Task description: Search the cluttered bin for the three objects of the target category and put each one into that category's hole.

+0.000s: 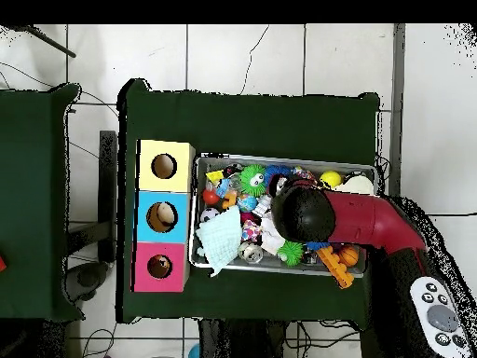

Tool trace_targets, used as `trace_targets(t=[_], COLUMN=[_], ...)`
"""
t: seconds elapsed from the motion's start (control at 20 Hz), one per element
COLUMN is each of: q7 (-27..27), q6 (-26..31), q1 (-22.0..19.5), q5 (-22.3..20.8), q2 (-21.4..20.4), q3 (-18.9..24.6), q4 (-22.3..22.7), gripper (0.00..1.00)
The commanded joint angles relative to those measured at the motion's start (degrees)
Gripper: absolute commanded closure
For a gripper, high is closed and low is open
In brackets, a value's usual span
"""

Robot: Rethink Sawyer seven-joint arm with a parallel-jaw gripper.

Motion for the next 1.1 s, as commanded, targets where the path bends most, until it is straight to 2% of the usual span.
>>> trace_targets(t=[0.05, 0.85, 1.1], q7=[-6.2, -6.3, -5.6], q6=[4.7, 4.7, 3.3], q1=[-0.8, -3.5, -4.0], q5=[-2.6, -1.5, -1.6], q2=[2.8, 1.4, 2.3], q3=[4.0, 5.2, 5.7], q4=[-1.4, 0.2, 0.2], gripper=[1.0, 1.0, 1.0])
